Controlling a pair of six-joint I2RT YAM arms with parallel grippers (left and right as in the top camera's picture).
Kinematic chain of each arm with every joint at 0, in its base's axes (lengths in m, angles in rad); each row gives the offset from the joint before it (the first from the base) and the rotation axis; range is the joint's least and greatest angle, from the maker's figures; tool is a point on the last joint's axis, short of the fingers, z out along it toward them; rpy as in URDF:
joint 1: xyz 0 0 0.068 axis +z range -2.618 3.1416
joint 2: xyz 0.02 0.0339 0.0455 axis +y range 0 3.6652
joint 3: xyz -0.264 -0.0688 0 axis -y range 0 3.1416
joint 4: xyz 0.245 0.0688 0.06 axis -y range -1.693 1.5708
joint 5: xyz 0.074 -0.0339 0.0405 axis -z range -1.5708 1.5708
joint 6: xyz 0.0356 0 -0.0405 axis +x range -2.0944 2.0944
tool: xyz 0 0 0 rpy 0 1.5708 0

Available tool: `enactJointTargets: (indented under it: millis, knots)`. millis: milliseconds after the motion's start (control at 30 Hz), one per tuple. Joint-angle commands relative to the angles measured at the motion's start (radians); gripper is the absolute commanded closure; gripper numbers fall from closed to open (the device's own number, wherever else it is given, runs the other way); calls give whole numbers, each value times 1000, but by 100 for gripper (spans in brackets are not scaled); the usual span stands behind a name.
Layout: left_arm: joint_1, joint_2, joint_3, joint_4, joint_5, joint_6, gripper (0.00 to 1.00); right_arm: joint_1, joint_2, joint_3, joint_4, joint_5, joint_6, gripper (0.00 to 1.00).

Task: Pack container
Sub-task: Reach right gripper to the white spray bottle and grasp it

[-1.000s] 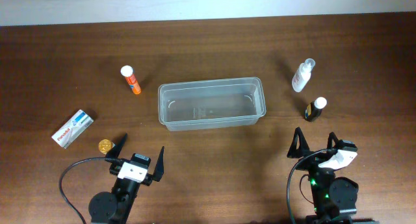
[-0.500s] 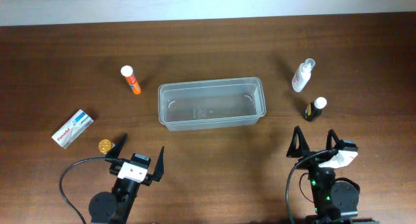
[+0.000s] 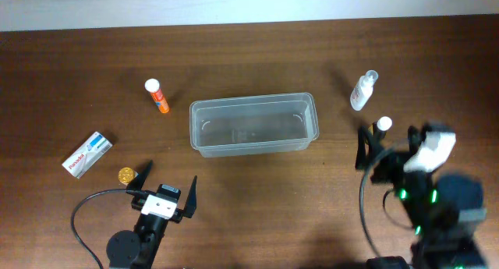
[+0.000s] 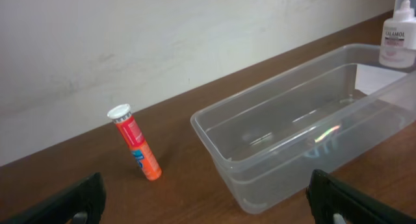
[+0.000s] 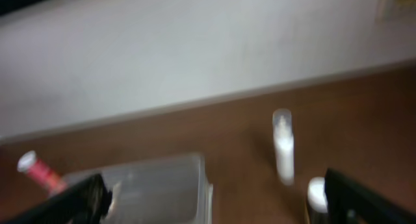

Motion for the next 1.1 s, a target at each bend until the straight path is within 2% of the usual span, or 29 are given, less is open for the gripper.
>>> enactJointTargets:
  millis: [0, 100, 167, 333, 567, 767, 1067]
  knots:
    - [6, -8, -7, 1, -4, -10, 1, 5, 222, 239, -134, -27, -17, 2]
    - [6, -8, -7, 1, -4, -10, 1, 5, 419, 466, -308, -26, -18, 2]
    - [6, -8, -7, 1, -4, -10, 1, 5, 596, 655, -429, -26, -78, 2]
    - [6, -8, -7, 1, -4, -10, 0, -4, 822, 845, -478, -19, -183, 2]
    - [6, -8, -7, 1, -4, -10, 1, -76, 994, 875, -392, -8, -200, 2]
    - [6, -8, -7, 1, -4, -10, 1, -147, 1084, 875, -385, -9, -200, 0]
    - [6, -8, -7, 1, -4, -10, 1, -158, 1211, 875, -359, -9, -205, 5]
